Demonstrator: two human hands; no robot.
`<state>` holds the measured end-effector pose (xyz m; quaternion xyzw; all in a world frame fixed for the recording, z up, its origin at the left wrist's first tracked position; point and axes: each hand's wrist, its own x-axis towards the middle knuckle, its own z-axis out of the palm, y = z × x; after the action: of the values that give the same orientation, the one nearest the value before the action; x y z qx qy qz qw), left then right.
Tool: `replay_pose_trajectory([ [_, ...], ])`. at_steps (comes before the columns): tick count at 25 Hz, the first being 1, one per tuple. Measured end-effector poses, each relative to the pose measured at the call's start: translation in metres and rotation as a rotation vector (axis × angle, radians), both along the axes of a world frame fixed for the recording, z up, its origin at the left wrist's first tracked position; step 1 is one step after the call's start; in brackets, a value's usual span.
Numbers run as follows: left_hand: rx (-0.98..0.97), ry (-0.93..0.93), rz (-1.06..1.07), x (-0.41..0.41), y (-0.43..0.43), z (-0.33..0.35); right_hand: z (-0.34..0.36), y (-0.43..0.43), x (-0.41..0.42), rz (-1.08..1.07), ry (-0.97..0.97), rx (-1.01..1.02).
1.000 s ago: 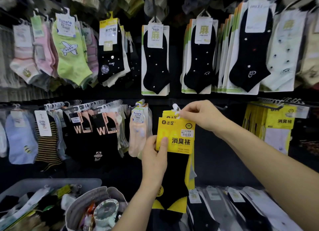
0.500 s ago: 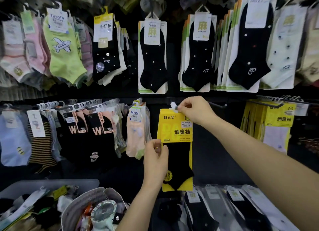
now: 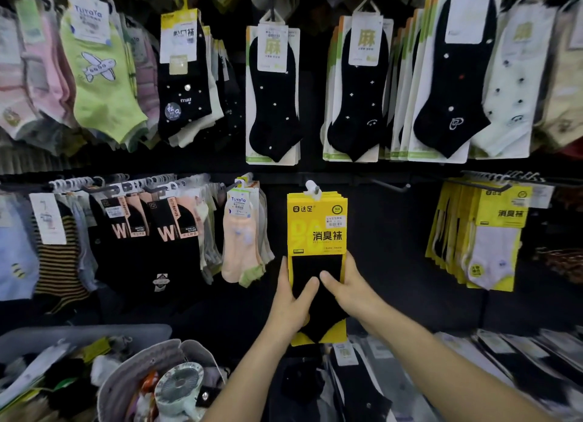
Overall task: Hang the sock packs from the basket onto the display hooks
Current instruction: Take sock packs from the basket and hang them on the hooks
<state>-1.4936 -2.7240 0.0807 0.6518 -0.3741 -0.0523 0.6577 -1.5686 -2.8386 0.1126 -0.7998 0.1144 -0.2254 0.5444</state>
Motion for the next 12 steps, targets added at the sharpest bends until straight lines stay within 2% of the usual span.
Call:
replay_pose_trajectory([
  [3, -0.049, 0.089, -0.025, 0.002, -0.003, -0.005, -0.007, 0.005, 0.005, -0.031, -0.038, 0.035],
  [8, -0.015, 0.114, -0.030, 0.000, 0.004, -0.024, -0.025, 0.008, -0.010, -0.045, -0.010, 0.075],
  [10, 0.044, 0.217, 0.024, -0.001, 0.012, -0.037, -0.044, 0.007, -0.028, -0.074, 0.050, 0.161],
  [12, 0.174, 0.293, 0.105, -0.012, 0.025, -0.064, -0.077, 0.008, -0.053, -0.097, 0.186, 0.153],
])
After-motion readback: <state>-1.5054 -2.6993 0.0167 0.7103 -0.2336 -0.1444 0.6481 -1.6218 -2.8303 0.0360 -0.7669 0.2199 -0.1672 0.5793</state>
